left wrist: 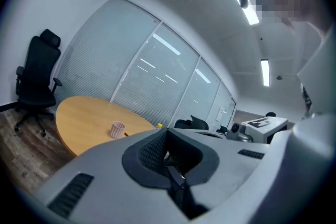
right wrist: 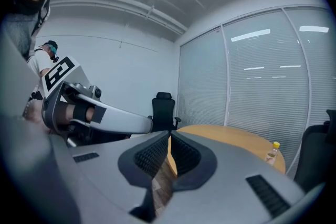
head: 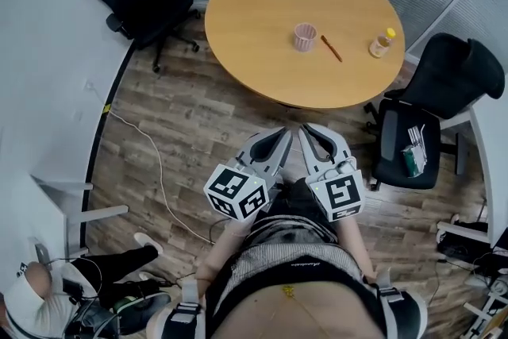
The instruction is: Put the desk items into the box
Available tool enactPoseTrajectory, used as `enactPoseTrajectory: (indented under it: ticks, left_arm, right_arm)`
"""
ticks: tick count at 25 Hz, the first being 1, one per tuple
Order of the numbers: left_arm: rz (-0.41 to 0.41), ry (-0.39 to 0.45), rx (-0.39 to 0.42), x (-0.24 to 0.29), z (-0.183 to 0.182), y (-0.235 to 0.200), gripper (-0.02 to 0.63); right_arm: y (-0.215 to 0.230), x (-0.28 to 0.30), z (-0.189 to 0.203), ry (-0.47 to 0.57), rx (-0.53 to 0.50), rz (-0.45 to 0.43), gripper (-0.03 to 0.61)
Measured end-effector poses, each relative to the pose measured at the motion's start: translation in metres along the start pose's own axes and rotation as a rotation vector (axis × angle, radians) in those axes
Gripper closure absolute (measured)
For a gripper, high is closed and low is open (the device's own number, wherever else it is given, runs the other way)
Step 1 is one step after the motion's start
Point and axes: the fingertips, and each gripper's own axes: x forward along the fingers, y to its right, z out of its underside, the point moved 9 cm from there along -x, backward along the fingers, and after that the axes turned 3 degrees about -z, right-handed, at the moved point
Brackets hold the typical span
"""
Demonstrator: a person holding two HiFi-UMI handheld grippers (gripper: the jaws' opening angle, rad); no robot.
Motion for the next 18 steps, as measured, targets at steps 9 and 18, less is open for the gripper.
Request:
enactPoseTrajectory:
  ticks: [9, 18]
  left_arm:
    - [0.003, -0.027, 0.01, 0.008, -0.002, -0.005, 0.612]
    - [0.009, -0.046, 0.005, 0.035, -0.012, -0.018, 0.612]
  right_arm:
    - [0.005, 0.004, 0.0, 0.011, -0.012, 0.039, 0.548]
    - [0.029, 0.024, -0.004, 0.017, 0.026, 0.032, 0.546]
